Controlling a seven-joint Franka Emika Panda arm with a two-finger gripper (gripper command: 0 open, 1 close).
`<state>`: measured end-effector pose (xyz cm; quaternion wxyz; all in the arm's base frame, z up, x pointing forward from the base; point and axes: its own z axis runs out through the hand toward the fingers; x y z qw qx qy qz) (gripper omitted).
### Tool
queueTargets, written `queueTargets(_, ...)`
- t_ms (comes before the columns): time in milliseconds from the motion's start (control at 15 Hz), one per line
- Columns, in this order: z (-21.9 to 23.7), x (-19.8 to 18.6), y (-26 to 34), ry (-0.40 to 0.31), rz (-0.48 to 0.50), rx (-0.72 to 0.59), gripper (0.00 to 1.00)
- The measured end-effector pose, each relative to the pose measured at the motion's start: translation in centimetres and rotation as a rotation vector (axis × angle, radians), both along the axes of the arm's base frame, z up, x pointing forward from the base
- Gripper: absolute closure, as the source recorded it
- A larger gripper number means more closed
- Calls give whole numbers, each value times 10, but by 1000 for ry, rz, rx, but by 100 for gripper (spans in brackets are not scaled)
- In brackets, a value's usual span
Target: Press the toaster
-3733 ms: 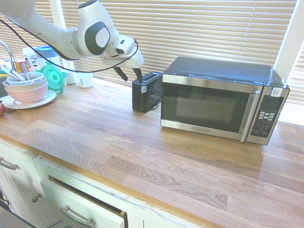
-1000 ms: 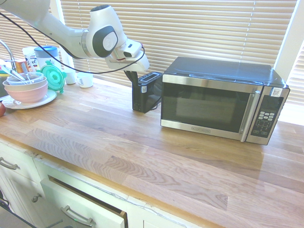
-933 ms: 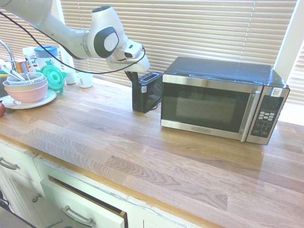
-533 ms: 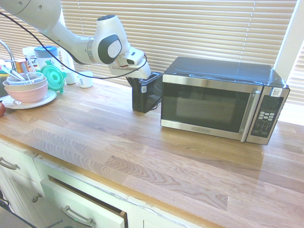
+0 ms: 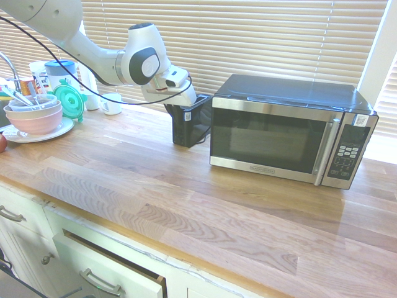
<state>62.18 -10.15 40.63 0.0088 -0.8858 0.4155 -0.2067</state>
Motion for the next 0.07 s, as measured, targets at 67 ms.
queueTargets(67,1,0,0,2,-2,3,100)
